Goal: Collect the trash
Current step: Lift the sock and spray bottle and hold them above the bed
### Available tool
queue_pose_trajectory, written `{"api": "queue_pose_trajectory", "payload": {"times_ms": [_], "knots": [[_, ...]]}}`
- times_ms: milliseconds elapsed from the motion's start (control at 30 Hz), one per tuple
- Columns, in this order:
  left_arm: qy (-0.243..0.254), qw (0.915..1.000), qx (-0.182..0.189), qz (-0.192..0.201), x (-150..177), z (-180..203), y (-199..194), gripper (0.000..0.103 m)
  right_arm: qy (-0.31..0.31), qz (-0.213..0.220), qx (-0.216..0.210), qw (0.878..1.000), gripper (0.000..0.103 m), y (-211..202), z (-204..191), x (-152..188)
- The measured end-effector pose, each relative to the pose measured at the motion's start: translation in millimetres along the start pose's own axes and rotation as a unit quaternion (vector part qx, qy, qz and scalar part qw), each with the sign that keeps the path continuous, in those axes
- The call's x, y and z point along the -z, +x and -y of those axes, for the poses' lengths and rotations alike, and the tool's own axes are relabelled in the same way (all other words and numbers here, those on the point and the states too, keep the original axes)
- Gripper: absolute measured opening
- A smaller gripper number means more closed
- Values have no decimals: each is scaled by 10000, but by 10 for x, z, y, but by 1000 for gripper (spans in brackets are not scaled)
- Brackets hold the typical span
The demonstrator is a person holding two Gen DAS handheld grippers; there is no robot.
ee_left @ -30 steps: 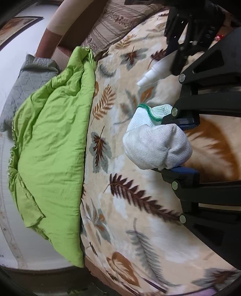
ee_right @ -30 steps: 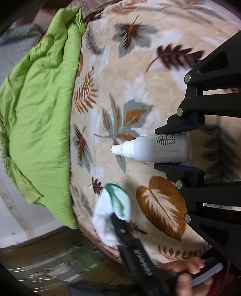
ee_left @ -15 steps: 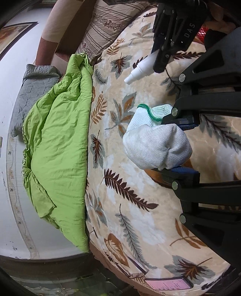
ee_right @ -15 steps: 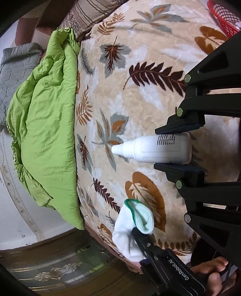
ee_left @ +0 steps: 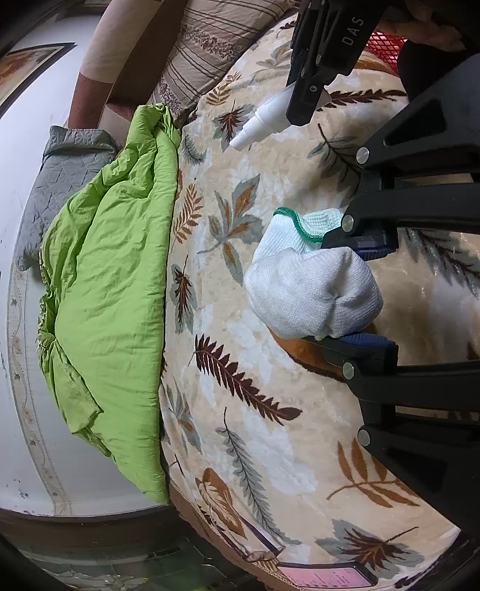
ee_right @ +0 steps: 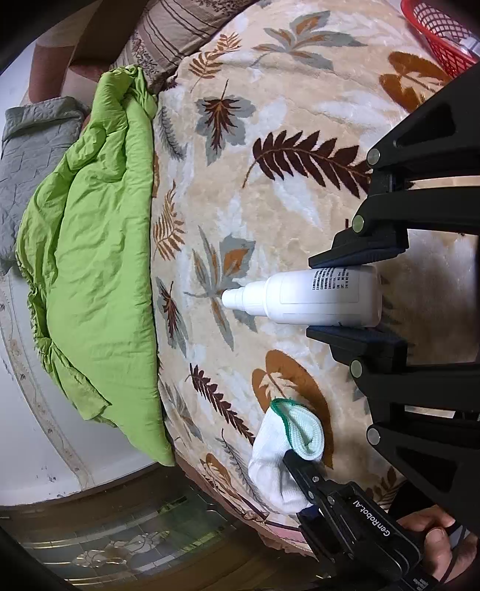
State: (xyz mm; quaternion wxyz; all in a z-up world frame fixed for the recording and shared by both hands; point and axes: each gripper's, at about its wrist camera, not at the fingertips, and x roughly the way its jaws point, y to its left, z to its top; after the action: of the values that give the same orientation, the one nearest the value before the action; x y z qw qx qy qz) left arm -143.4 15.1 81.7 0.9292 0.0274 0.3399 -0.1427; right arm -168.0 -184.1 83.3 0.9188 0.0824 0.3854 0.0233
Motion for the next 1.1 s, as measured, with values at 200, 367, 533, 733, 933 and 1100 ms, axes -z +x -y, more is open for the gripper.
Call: {"api": "queue_pose_trajectory", "payload": {"times_ms": [200, 367, 533, 733, 933, 1100], "knots": [[-36, 10000, 70, -16, -4, 3, 56, 30, -46, -60, 2, 10000, 33, 24, -15, 0], [-18, 9999, 107, -19, -9, 25, 87, 30, -6, -71, 10, 10000, 33, 36, 2, -6], [-91, 9999, 132, -63, -2, -2, 114, 30, 6, -68, 14, 10000, 33, 31, 0, -8], [-27, 9999, 110, -94, -4, 12, 142, 30, -23, -35, 11, 10000, 33, 3, -17, 4], [72, 9999, 28, -84, 14, 62, 151, 30, -41, 10, 16, 10000, 33, -21, -35, -5], [92, 9999, -59, -80, 7, 87, 164, 30, 67, 57, -23, 10000, 33, -59, 6, -16]]}}
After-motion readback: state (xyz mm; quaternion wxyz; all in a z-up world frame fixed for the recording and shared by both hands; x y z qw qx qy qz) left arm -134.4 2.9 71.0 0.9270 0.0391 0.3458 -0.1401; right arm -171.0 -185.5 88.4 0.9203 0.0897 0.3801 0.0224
